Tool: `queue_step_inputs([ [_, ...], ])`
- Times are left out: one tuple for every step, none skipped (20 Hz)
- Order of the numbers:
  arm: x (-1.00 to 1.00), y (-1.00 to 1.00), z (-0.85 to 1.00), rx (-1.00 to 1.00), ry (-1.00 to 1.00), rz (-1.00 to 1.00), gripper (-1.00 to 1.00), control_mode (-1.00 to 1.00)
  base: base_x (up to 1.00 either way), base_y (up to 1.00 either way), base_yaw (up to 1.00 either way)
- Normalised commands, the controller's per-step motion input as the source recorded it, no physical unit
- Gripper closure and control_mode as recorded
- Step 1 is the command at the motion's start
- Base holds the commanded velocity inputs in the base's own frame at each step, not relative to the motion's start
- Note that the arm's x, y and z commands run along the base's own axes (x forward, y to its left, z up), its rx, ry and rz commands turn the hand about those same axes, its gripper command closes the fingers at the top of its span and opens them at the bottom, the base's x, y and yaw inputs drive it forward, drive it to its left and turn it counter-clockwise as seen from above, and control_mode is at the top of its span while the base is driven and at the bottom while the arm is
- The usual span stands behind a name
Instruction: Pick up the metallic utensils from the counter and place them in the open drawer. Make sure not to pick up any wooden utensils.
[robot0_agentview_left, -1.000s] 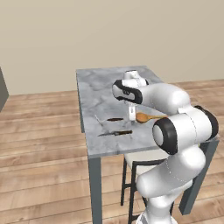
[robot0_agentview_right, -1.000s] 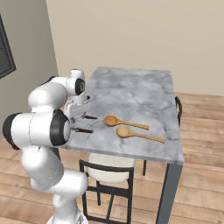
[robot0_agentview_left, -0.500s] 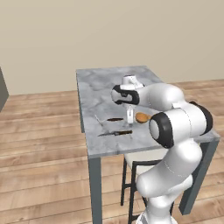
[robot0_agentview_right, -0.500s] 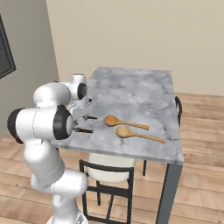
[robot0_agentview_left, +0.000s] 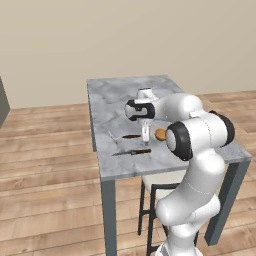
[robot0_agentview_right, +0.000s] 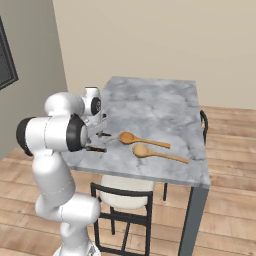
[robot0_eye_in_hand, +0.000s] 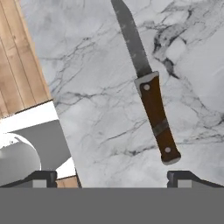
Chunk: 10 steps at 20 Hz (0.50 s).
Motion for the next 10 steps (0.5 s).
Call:
queue_step_inputs([
  [0.13,0.09,-0.23,-0.06,0.00,0.00,-1.00,-1.00,0.00,0.00,0.00],
  [0.11,0.10,-0.25,-0.08,0.00,0.00,-1.00,-1.00,0.00,0.00,0.00],
  [0.07,0.11,-0.27,-0.10,0.00,0.00,-1.00,-1.00,0.00,0.00,0.00],
  [0.00,0.11,-0.28,-0.13,-0.03,0.00,-1.00,-1.00,0.00,0.00,0.00],
  [0.00,0.11,-0.31,-0.11,-0.07,0.00,-1.00,-1.00,0.00,0.00,0.00],
  [0.00,0.09,-0.30,-0.10,-0.09,0.00,-1.00,-1.00,0.00,0.00,0.00],
  [0.00,0.09,-0.31,-0.10,-0.11,0.00,-1.00,-1.00,0.00,0.00,0.00],
  [0.00,0.09,-0.29,-0.09,-0.12,0.00,-1.00,-1.00,0.00,0.00,0.00],
  [0.00,0.09,-0.26,-0.07,-0.11,0.00,-1.00,-1.00,0.00,0.00,0.00],
  [0.00,0.09,-0.21,-0.04,-0.08,0.00,-1.00,-1.00,0.00,0.00,0.00],
])
